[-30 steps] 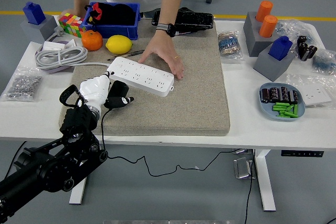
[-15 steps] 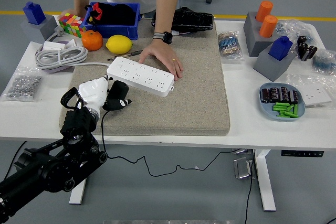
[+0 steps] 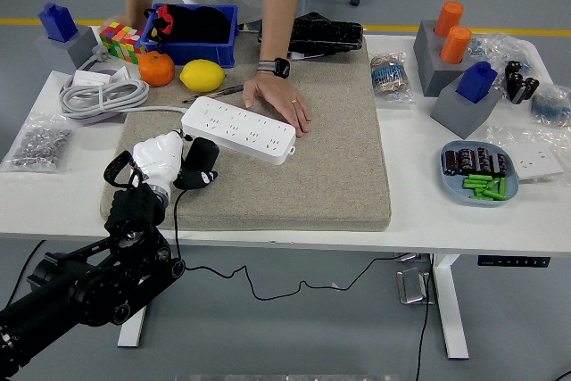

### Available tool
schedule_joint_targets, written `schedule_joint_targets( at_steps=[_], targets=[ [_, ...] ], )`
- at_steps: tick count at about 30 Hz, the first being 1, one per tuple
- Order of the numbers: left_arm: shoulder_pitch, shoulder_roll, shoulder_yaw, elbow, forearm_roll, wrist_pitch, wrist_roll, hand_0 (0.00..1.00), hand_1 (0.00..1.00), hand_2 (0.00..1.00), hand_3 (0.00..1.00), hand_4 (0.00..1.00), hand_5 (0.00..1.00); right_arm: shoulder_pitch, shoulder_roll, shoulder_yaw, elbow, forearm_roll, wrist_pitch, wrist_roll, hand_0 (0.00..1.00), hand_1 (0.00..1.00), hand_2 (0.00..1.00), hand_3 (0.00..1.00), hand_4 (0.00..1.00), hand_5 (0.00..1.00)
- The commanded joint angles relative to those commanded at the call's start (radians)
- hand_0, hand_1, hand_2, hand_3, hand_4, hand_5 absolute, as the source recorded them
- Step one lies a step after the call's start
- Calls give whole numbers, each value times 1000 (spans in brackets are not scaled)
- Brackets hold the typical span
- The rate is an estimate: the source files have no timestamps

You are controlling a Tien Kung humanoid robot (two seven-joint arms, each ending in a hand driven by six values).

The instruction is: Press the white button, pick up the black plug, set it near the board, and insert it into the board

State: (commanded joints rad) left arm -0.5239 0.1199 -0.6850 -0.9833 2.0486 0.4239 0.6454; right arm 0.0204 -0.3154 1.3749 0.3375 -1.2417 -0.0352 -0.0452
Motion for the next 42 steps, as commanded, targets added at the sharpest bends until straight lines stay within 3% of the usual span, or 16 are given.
schedule_joint_targets(
  at_steps=[13, 14, 19, 20, 34, 42],
  targets=[
    [-10, -5, 19, 9, 3, 41, 0, 406, 427, 355, 688, 873, 404, 0, 1, -1, 0, -3, -1, 1, 758, 632, 636, 610, 695, 402],
    [-11, -5, 21, 11, 5, 44, 0, 316, 331, 310, 547, 643, 6, 0, 1, 0, 1, -3, -2, 1, 758, 632, 634, 610, 692, 401],
    [-14, -2, 29, 16, 0, 44, 0, 316, 331, 310, 547, 643, 6, 0, 2, 2, 0, -5, -3, 3, 758, 632, 634, 610, 692, 401],
    [-14, -2, 30, 17, -3, 40, 0, 302, 274, 276, 539, 616, 2, 0, 1, 3, 0, -5, -3, 3, 757, 632, 631, 608, 690, 400],
    [-14, 5, 43, 11, -3, 33, -8, 331, 264, 272, 529, 596, 2, -2, 3, 5, 0, -7, -7, 6, 756, 630, 629, 605, 682, 392],
    [-22, 31, 30, -16, -6, 46, -42, 334, 257, 269, 526, 598, 2, 0, 4, 9, 1, -7, -8, 7, 756, 629, 629, 604, 683, 392]
  ],
)
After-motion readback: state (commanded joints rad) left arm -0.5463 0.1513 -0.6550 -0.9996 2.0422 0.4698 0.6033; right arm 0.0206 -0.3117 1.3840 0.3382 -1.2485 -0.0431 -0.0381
